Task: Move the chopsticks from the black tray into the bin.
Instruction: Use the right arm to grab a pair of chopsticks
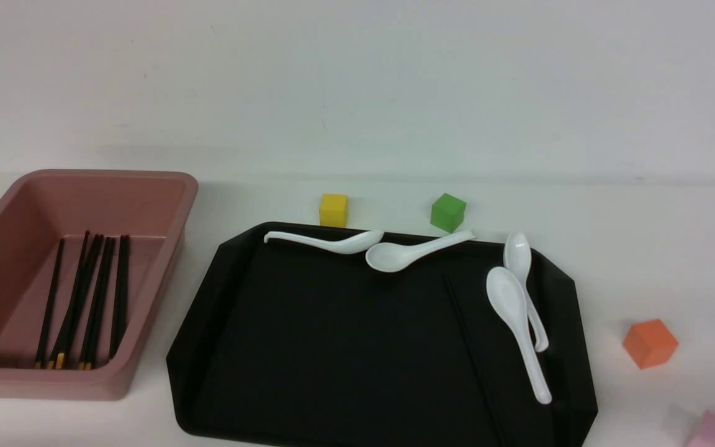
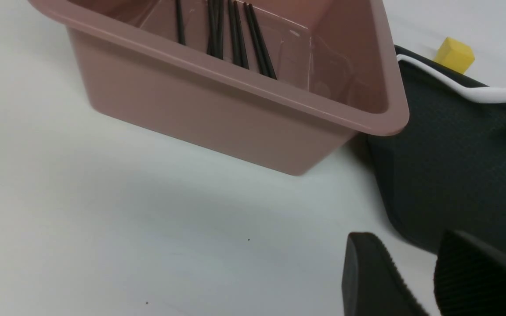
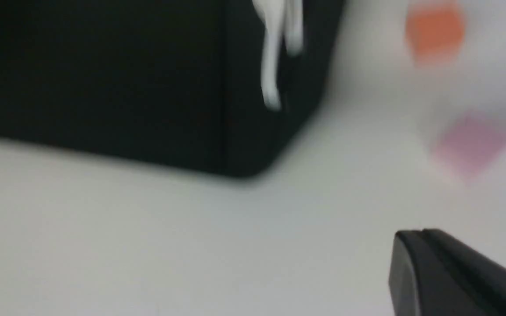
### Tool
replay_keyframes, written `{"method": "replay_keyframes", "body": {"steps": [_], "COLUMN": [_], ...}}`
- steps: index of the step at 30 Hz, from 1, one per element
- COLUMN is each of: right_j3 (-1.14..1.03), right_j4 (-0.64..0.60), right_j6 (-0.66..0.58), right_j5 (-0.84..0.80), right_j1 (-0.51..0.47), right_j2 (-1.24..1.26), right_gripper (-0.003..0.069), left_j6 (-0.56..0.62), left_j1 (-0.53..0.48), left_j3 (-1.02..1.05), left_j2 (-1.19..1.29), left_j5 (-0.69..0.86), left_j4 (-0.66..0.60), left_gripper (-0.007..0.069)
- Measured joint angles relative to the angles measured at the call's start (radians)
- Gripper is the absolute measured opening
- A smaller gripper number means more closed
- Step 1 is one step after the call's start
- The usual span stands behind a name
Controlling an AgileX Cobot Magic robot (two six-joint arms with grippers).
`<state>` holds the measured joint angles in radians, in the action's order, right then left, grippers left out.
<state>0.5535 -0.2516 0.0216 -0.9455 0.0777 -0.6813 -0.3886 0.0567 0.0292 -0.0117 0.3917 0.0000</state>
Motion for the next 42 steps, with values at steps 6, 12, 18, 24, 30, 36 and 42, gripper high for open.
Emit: {"method": "replay_keyframes", "body": {"steps": [6, 12, 18, 24, 30, 36, 42], "right_j3": [0.010, 0.129, 0.324, 0.489, 0.598, 0.651, 0.655], "right_j4": [-0.209, -0.384, -0.224, 0.112, 0.283, 0.297, 0.317], "right_j6": [-0.242, -0.409, -0.230, 0.089, 0.268, 0.291, 0.312], "right_j5": [0.009, 0.013, 0.043, 0.050, 0.051, 0.070, 0.117], "right_j1": [0.009, 0.129, 0.316, 0.458, 0.520, 0.521, 0.521], "right_j2": [-0.331, -0.550, -0.697, -0.860, -1.034, -1.154, -1.217], "right_gripper": [0.0003, 0.0010, 0.0017, 0.0060, 0.0192, 0.0329, 0.0377], "left_j6": [0.000, 0.000, 0.000, 0.000, 0.000, 0.000, 0.000], "left_j1": [0.000, 0.000, 0.000, 0.000, 0.000, 0.000, 0.000], "left_j3": [0.000, 0.000, 0.000, 0.000, 0.000, 0.000, 0.000], "left_j2": [0.000, 0.000, 0.000, 0.000, 0.000, 0.000, 0.000], "left_j5": [0.000, 0.000, 0.000, 0.000, 0.000, 0.000, 0.000], "left_j4": [0.000, 0.000, 0.000, 0.000, 0.000, 0.000, 0.000], "left_gripper": [0.0238, 0.0238, 0.0238, 0.0238, 0.0238, 0.0238, 0.0238]}}
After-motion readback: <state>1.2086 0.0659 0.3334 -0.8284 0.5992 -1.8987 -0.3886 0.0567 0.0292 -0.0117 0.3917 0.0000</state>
